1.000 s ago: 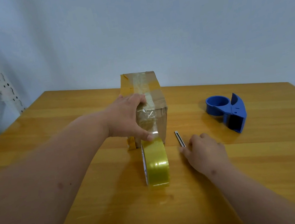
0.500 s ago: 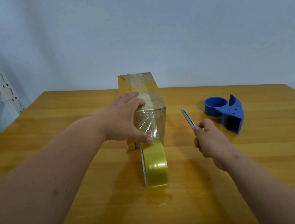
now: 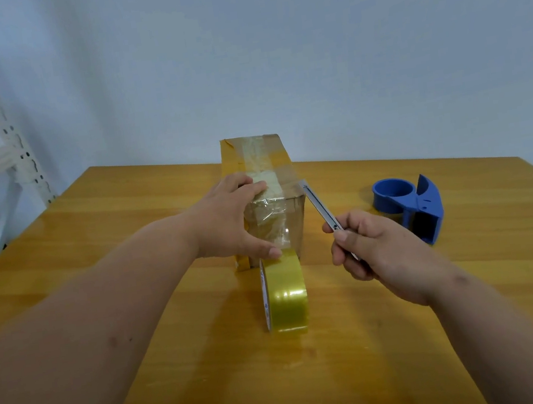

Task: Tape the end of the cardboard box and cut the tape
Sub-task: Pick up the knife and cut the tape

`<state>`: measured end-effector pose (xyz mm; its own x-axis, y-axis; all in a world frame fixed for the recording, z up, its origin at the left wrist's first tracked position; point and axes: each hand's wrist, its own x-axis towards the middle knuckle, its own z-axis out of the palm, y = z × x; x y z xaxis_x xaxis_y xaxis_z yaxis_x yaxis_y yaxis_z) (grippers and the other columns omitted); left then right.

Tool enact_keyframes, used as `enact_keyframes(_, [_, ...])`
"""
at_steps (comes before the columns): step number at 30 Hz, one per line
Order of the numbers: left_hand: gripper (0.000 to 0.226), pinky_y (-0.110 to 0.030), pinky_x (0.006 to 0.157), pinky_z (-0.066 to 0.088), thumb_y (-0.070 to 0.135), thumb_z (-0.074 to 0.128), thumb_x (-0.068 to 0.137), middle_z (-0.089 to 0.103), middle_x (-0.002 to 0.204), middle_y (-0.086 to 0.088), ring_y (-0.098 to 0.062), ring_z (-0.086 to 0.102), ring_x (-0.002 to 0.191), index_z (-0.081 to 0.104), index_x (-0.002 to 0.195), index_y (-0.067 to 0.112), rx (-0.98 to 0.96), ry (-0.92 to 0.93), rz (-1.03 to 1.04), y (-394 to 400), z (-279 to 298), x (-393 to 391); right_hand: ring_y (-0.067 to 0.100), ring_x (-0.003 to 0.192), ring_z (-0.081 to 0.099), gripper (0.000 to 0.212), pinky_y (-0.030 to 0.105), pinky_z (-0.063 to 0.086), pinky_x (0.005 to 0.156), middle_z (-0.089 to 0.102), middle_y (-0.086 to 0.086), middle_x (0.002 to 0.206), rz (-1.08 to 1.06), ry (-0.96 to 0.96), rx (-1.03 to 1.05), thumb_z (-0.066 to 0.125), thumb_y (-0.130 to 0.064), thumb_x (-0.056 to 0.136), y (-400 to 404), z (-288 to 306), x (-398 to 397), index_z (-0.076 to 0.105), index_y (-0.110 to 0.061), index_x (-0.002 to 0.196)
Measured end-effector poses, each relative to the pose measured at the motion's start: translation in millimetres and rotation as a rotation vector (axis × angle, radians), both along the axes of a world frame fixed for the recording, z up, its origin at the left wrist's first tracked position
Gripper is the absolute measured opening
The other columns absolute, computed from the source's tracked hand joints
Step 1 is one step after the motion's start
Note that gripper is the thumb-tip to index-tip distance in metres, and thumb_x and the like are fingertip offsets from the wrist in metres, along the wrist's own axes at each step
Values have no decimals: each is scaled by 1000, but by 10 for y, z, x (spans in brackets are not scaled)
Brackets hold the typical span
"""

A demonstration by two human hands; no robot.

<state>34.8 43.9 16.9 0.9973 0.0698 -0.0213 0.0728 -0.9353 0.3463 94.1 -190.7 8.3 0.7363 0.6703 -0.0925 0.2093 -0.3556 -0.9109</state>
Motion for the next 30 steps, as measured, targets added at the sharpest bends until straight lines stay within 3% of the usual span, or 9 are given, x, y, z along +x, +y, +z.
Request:
enact_keyframes(7, [117, -34, 115, 19, 67, 72, 55, 9, 153, 11, -14, 12, 143, 14, 149, 26, -9, -15, 0, -2, -6, -2, 7, 45, 46, 22, 17, 42, 47, 66, -1, 63, 4, -179, -82, 43, -28, 101, 7, 18, -8, 56, -10, 96])
enact_keyframes(14, [120, -30, 112, 15, 66, 74, 53, 9, 152, 11, -13, 9, 143, 13, 149, 26, -18, -5, 11, -8, -13, 16, 9, 52, 49, 30, 32, 47, 55, 63, 3, 61, 8, -484, -291, 47, -42, 95, 0, 48, 80, 54, -18, 79])
enact_keyframes(19, [124, -35, 114, 16, 68, 74, 51, 6, 152, 13, -14, 6, 143, 11, 149, 27, -19, 19, 14, -19, -5, 22, 12, 52, 48, 38, 28, 44, 51, 53, -5, 57, 42, -706, -435, 43, -53, 91, -27, 126, 93, 52, -19, 78])
enact_keyframes(25, [125, -35, 116, 15, 69, 74, 49, 6, 151, 14, -12, 4, 143, 11, 149, 28, -25, 31, 24, -18, -13, 29, 17, 59, 56, 37, 33, 45, 56, 55, -5, 61, 76, -955, -543, 36, -51, 95, 22, 255, 86, 50, -19, 82])
enact_keyframes(30, [126, -34, 116, 13, 68, 75, 48, 6, 151, 14, -13, 4, 143, 11, 149, 27, -26, 27, 28, -22, -18, 35, 21, 61, 48, 37, 33, 37, 54, 45, -6, 59, 129, -1126, -675, 34, -47, 99, 148, 369, 91, 41, -20, 74])
